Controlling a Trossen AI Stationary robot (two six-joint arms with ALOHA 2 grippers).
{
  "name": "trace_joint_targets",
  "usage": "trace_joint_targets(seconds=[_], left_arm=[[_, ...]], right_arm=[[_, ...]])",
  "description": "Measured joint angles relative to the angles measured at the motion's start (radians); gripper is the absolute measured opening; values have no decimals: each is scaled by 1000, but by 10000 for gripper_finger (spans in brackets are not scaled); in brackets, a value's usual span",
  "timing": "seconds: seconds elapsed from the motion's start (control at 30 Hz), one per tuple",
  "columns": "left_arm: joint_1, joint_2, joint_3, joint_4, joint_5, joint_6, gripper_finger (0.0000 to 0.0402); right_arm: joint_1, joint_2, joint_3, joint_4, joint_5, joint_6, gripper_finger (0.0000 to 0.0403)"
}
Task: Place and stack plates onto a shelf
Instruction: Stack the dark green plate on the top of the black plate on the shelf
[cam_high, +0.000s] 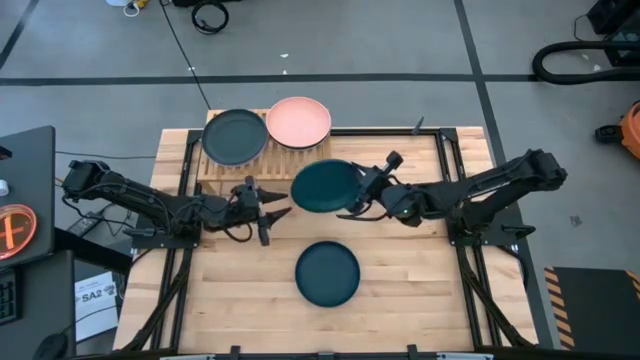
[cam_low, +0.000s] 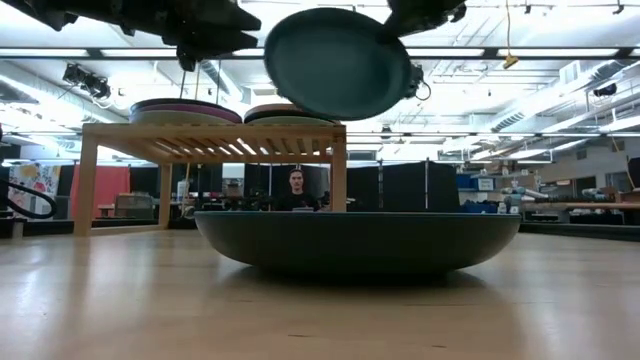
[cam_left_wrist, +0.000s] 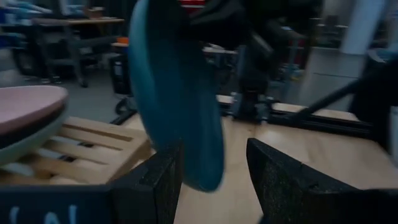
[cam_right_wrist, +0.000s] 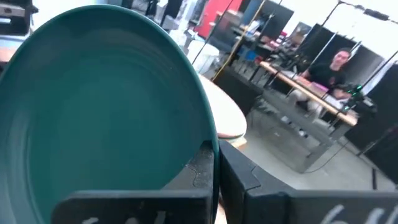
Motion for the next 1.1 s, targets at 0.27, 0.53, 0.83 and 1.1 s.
trace_joint_targets(seconds=[0.27, 0.53, 0.83, 1.1], left_arm=[[0, 0, 0, 4, -184, -2, 183], [0, 0, 0, 6, -247, -1, 183], [0, 0, 0, 5, -285, -1, 183], [4, 0, 0, 5, -304, -2, 183]], right_arm=[[-1, 110, 0, 250, 55, -137, 14], [0, 155, 0, 322, 108, -168, 14], [14, 150, 0, 322, 173, -166, 14], [30, 150, 0, 377, 90, -157, 14]])
